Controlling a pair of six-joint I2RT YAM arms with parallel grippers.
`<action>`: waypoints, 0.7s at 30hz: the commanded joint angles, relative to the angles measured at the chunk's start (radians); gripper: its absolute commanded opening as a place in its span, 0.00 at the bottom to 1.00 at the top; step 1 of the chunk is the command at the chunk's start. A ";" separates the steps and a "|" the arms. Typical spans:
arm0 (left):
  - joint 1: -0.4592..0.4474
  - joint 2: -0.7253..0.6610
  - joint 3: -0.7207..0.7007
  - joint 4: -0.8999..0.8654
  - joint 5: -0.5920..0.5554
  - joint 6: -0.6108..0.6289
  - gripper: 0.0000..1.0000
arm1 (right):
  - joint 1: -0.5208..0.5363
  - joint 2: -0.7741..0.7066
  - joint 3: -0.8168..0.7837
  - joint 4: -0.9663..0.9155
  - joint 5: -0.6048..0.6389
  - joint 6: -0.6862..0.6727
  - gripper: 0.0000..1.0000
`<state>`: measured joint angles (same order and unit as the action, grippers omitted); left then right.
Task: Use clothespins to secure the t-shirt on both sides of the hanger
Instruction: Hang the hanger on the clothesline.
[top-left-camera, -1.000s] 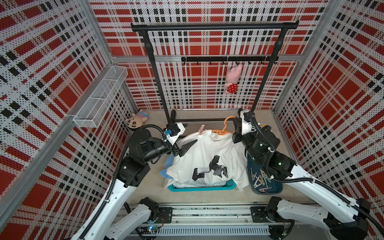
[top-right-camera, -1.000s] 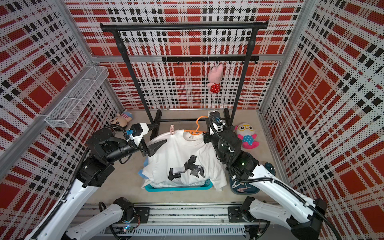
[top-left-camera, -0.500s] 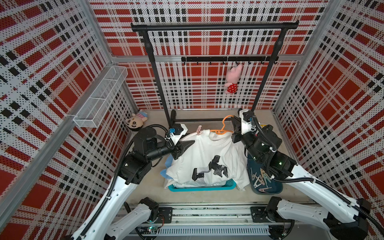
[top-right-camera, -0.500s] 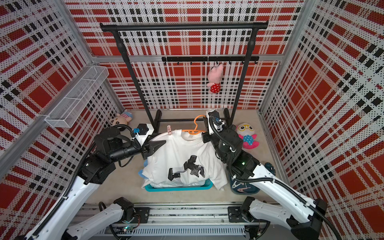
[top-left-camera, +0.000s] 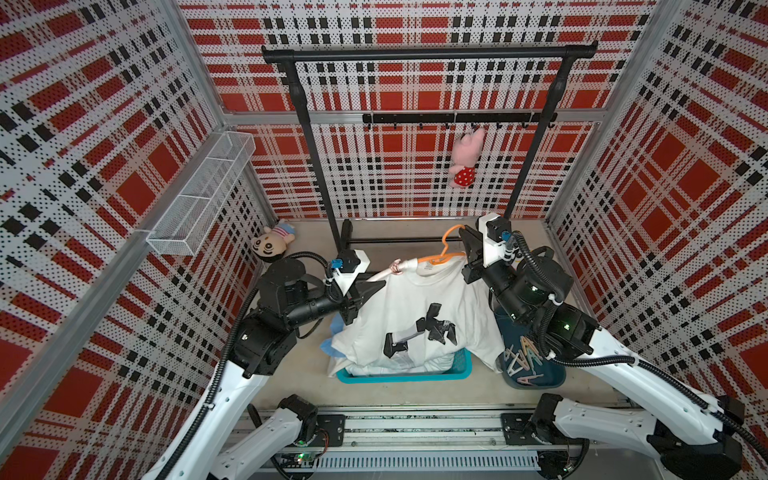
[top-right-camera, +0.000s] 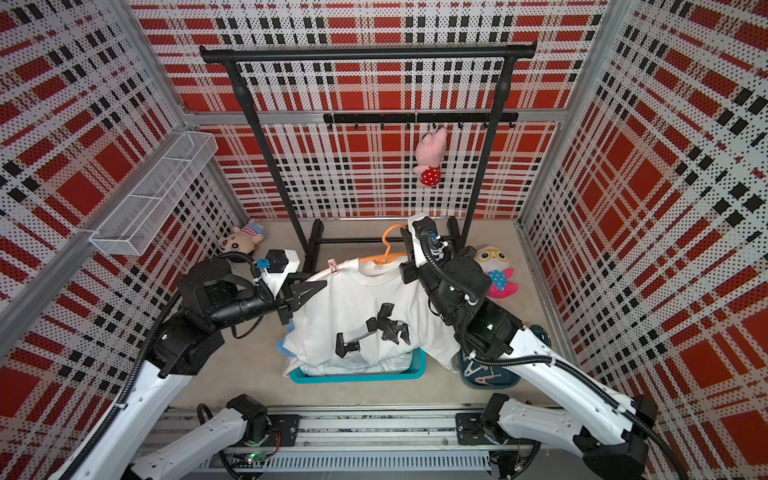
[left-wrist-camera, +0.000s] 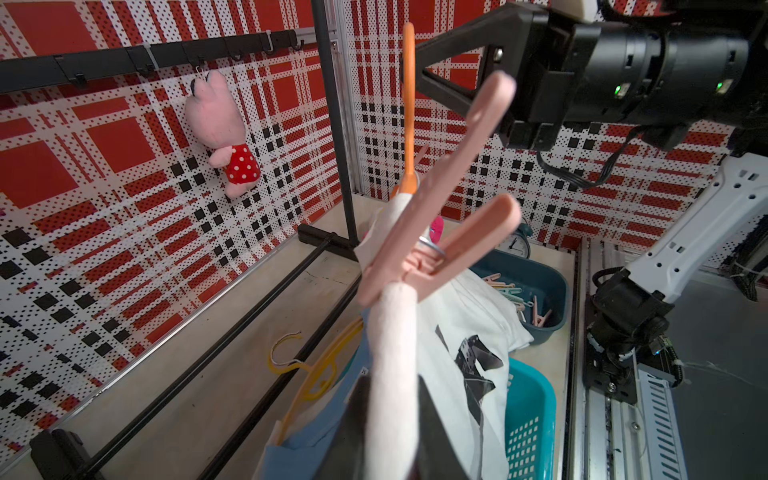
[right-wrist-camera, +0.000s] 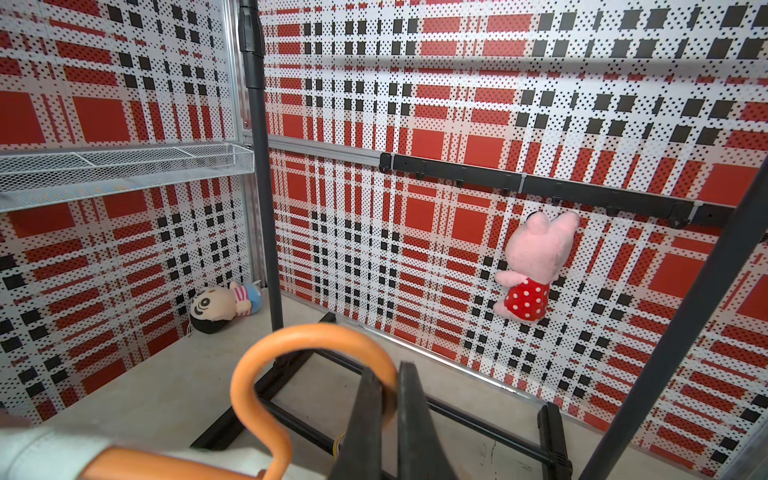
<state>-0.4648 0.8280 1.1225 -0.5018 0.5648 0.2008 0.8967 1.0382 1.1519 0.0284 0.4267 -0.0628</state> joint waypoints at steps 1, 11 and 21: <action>0.005 -0.039 0.001 0.047 -0.014 -0.027 0.00 | 0.010 -0.012 0.041 0.132 -0.016 0.025 0.00; 0.010 -0.112 -0.044 0.205 -0.042 -0.107 0.00 | 0.011 -0.030 0.077 0.118 -0.055 0.057 0.26; 0.032 -0.090 -0.055 0.311 -0.002 -0.167 0.00 | 0.011 -0.077 0.158 0.011 -0.122 0.065 0.58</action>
<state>-0.4488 0.7372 1.0588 -0.3065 0.5518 0.0570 0.9089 1.0019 1.2770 0.0425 0.3370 -0.0021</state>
